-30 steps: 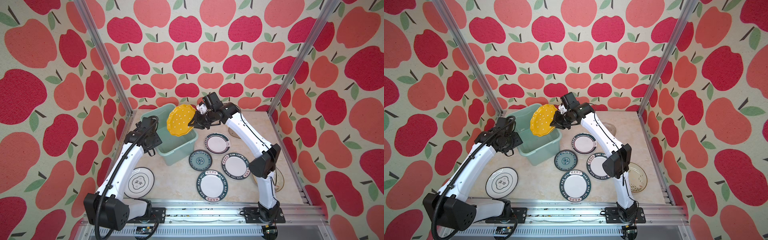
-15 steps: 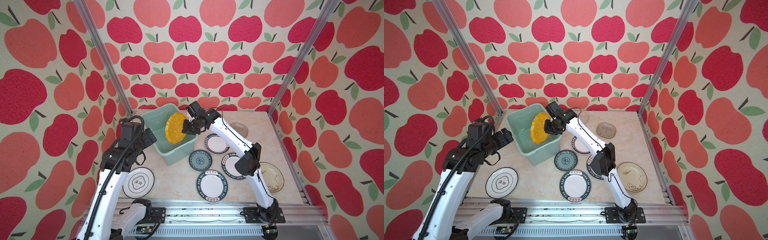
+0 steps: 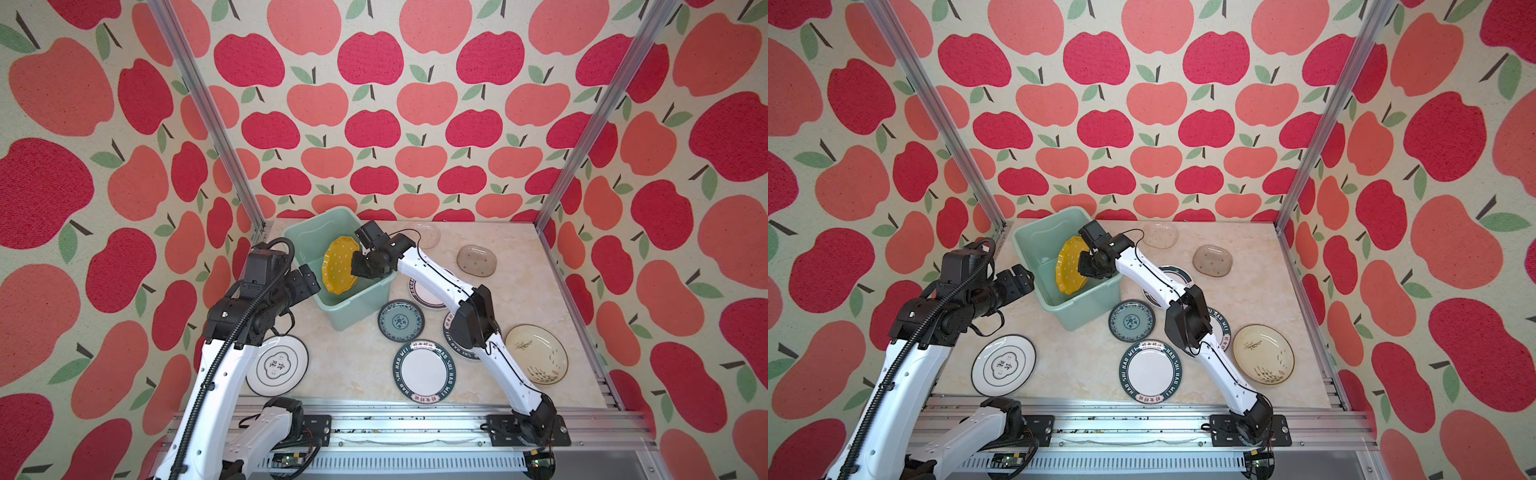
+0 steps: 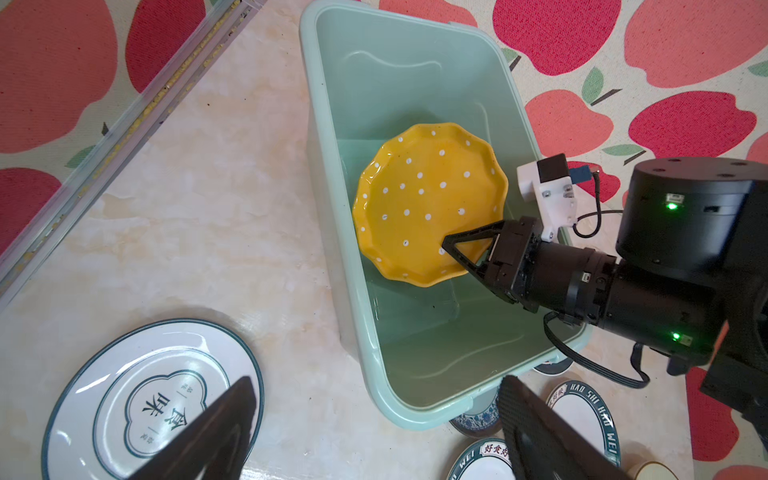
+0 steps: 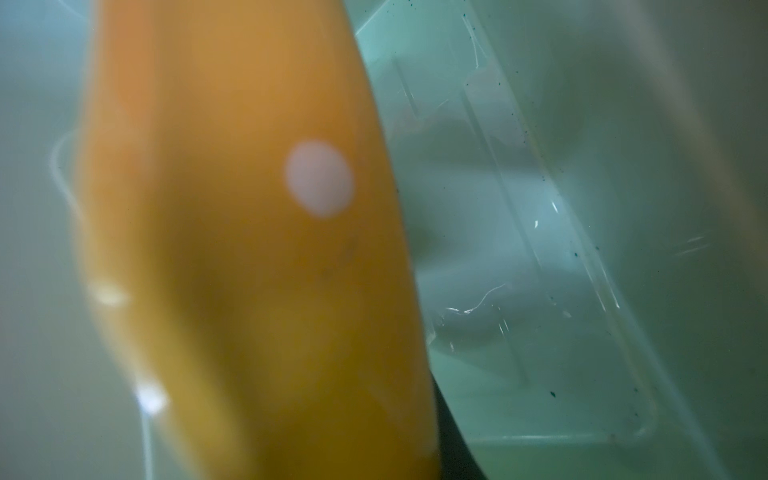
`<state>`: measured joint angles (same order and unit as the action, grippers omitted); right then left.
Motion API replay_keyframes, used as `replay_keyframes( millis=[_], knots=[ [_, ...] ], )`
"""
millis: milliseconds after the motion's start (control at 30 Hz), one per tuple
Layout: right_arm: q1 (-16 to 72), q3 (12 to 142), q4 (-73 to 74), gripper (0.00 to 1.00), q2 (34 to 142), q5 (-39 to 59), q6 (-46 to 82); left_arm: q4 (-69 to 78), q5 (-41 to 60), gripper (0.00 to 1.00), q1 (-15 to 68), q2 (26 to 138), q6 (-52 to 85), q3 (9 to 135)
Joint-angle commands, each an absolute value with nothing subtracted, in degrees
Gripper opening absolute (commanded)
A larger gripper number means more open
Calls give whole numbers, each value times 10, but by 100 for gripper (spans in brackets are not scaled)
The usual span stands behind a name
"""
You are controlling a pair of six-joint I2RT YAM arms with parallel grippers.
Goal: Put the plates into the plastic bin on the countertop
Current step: 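Lower the yellow plate into the green bin with the right gripper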
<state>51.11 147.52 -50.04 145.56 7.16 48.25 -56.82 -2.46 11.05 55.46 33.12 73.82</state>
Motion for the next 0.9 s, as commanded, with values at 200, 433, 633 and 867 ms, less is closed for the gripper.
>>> replay_keyframes(
  millis=[200, 433, 633, 867],
  knots=[
    [516, 1513, -380, 4, 1475, 102, 482, -569, -5, 93, 106, 546, 304, 721],
    [520, 1513, -378, 12, 1492, 97, 481, -572, -1, 94, 100, 546, 299, 717],
    [521, 1512, -385, 17, 1497, 88, 473, -574, 0, 94, 91, 545, 294, 716],
    [525, 1508, -398, 32, 1499, 70, 458, -577, 0, 94, 84, 547, 293, 719]
  ],
)
